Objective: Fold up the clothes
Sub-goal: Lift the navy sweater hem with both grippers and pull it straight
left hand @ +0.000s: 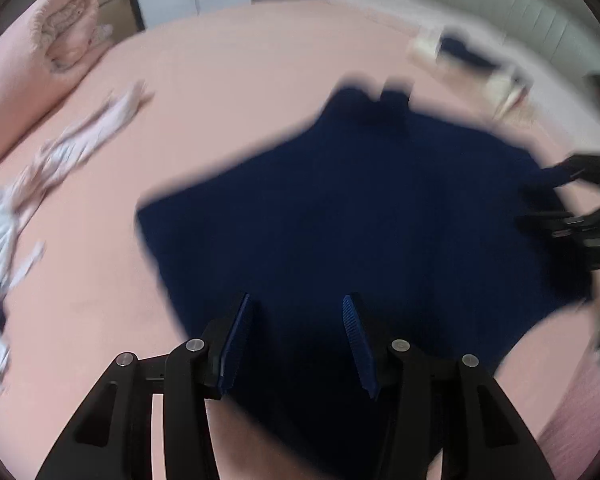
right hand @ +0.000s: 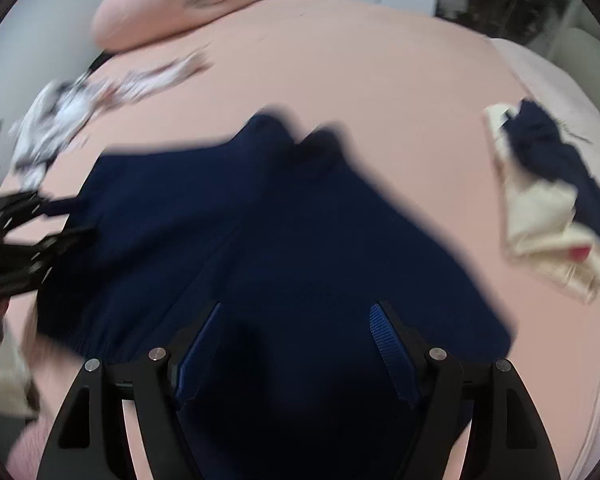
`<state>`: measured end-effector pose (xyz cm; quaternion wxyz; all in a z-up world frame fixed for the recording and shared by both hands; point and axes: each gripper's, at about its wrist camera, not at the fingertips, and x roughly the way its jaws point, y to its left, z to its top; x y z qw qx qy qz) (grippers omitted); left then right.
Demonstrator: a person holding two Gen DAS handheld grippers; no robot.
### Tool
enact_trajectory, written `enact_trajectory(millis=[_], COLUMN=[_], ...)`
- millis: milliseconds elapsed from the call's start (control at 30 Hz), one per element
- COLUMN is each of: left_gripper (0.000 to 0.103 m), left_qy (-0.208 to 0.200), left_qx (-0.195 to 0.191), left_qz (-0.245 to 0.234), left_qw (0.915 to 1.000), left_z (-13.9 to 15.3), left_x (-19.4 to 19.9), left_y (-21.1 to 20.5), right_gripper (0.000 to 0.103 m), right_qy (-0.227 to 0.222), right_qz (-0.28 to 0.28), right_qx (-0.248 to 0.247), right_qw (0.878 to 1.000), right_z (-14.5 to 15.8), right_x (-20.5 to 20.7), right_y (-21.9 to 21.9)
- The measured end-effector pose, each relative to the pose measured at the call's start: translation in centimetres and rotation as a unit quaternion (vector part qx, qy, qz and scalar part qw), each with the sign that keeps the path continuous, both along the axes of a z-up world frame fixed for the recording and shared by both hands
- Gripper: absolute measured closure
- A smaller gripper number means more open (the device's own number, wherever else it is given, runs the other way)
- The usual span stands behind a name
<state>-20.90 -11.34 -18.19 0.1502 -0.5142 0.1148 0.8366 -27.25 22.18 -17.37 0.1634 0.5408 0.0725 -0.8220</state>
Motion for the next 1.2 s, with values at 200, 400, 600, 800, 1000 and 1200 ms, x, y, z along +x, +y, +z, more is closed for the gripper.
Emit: enact_trajectory(millis=[200, 400, 600, 800, 1000, 1200], left_gripper=[0.059, 0.059, 0.058, 0.058, 0.059, 0.083], left_qy=[0.006, -0.007, -0.019, -0.07, -0.111, -0.106], left_qx=[0.03, 0.036, 0.025, 0.115, 0.165, 0.192], left_qz=[0.037, 0.02, 0.034, 0.098, 0.119, 0.141], left_qw=[0.9988, 0.9991, 0.9989, 0.9861, 0.9727, 0.9655], left_z=[1.7, 1.6, 1.7, 1.2, 0.3, 1.2], left_x=[3.5, 4.7, 6.1, 7.4, 8.4, 6.9], left_y=[-3.6, -2.8, -3.2, -5.4, -5.0, -4.5], right_gripper=[0.028, 0.028, 0.028, 0.028, 0.028, 0.034], right_qy=[-0.018, -0.022, -0.028, -0.036, -0.108, -0.101], right_qz=[-0.029, -0.069, -0.091, -0.14, -0.141, -0.148], right_qx=[0.049, 0.058, 0.064, -0.035, -0.081, -0.097], right_qw=[0.998, 0.996, 0.993, 0.989, 0.981, 0.979], right_z=[-1.0, 0.1, 0.6, 2.9, -0.5, -1.1], right_x=[3.5, 3.6, 3.1, 3.1, 3.4, 3.8], right_y=[3.3, 7.4, 10.7, 14.4, 12.1, 13.3])
